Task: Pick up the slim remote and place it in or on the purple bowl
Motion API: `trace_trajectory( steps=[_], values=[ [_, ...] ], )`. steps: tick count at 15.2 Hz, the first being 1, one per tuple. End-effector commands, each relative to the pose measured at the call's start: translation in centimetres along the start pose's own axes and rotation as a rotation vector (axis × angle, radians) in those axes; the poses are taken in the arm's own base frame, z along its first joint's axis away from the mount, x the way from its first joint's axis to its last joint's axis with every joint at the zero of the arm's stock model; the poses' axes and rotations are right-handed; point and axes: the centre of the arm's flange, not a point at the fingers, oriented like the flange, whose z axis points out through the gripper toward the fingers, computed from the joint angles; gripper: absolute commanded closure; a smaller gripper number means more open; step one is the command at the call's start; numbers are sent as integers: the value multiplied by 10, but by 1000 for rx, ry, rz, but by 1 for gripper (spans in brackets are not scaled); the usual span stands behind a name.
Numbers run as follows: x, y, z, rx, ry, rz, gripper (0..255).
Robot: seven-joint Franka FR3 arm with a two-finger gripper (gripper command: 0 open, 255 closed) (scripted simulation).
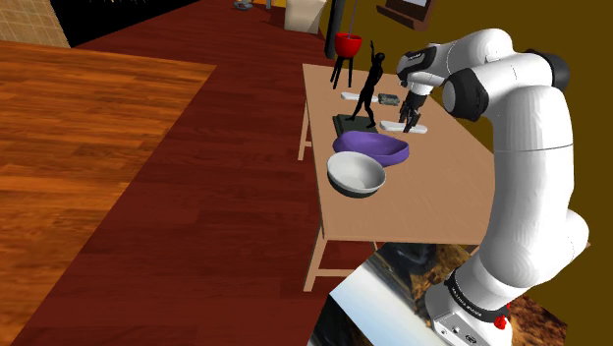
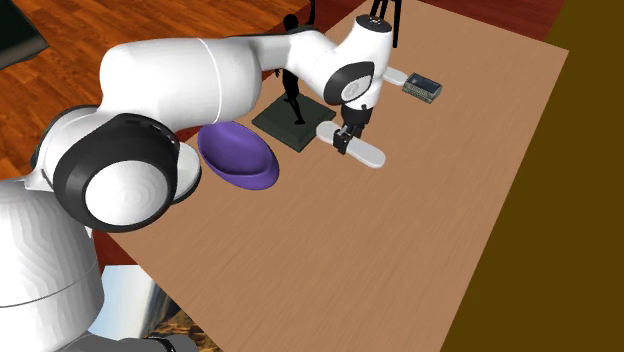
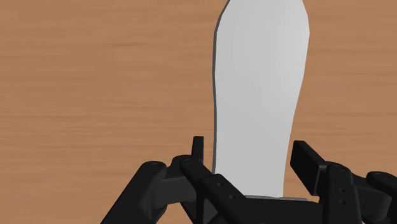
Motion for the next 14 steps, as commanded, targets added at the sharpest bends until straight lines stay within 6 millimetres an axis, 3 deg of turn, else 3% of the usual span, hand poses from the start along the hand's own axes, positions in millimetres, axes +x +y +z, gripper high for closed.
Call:
trace_trajectory(
  steps=[1, 14],
  values=[
    [0, -1, -11, 0, 0, 0, 255],
    [0, -2, -80, 0, 0, 0, 255]
  ],
)
